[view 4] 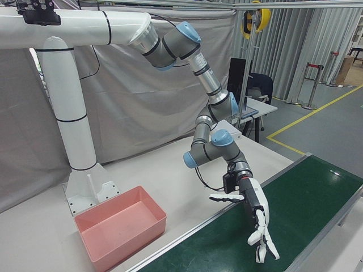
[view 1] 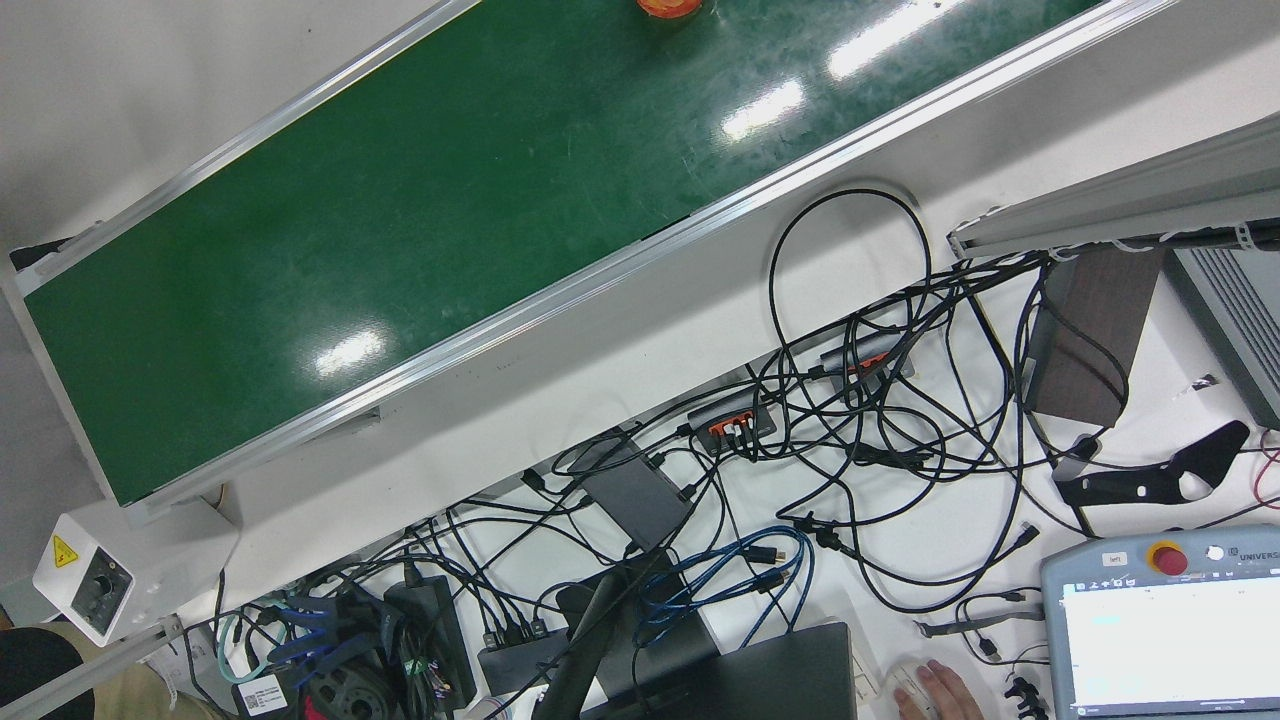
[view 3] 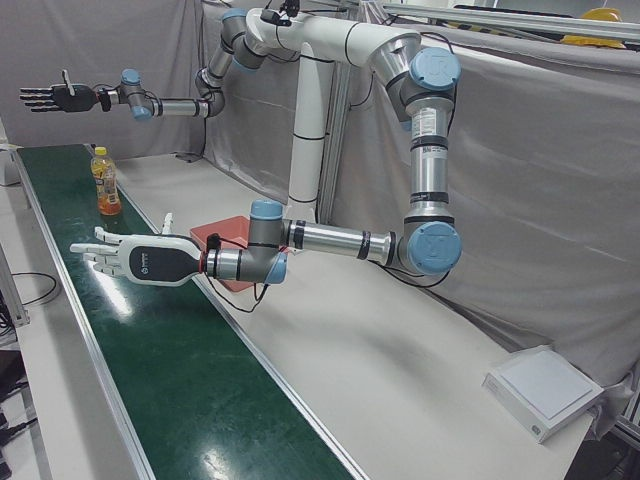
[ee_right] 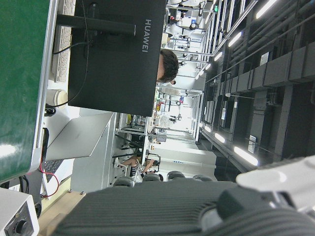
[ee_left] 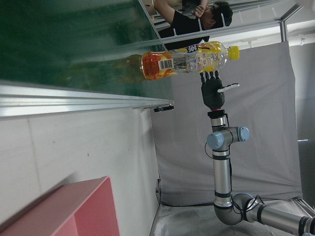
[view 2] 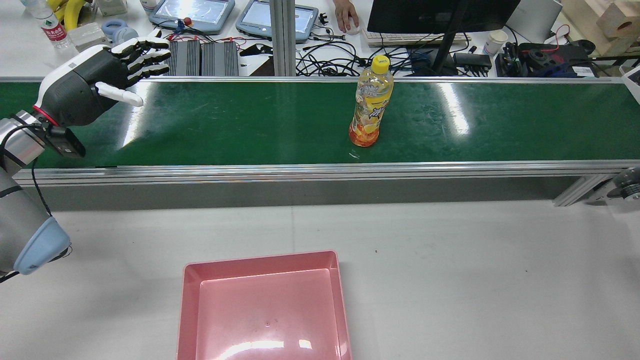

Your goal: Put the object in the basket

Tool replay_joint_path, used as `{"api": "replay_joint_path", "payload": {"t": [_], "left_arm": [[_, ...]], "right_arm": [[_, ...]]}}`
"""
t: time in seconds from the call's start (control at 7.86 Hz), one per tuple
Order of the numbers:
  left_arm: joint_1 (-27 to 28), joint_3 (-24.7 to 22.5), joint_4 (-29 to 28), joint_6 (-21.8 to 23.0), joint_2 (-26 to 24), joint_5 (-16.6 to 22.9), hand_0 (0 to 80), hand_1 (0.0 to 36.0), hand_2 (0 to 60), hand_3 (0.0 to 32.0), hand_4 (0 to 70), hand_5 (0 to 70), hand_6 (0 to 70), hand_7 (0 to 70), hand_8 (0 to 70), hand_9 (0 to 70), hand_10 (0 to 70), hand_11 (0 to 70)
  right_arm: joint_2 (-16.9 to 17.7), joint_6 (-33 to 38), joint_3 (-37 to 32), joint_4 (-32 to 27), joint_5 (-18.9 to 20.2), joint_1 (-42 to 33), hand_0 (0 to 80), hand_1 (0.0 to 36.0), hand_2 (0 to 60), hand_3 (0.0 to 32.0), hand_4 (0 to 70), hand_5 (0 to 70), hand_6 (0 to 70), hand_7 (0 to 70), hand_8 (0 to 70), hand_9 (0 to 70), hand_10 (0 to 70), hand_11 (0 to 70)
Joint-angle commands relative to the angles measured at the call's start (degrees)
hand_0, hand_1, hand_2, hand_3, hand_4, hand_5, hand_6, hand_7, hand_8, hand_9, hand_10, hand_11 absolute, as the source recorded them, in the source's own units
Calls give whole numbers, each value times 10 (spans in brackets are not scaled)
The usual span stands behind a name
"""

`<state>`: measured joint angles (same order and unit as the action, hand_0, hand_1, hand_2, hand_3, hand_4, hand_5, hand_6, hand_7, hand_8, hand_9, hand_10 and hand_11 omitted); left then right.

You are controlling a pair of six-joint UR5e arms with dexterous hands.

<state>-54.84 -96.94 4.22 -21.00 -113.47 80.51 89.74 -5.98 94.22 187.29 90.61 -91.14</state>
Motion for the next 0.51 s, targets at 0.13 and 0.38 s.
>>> {"api": "replay_joint_path", "payload": {"t": [0.13, 0.38], "left_arm": [[3, 1, 0, -1, 0, 0, 520, 143, 11, 22, 134, 269, 22, 19, 113, 120, 97, 155], [0, 0, 0, 1, 0, 0, 518, 142, 12, 30, 129, 268, 19, 18, 114, 121, 96, 154]], "right_arm": [[0, 1, 0, 0, 0, 0, 0, 0, 0, 0, 0, 0, 0, 0, 0, 0, 0, 0], [0, 1, 1, 0, 0, 0, 0, 0, 0, 0, 0, 0, 0, 0, 0, 0, 0, 0]]}}
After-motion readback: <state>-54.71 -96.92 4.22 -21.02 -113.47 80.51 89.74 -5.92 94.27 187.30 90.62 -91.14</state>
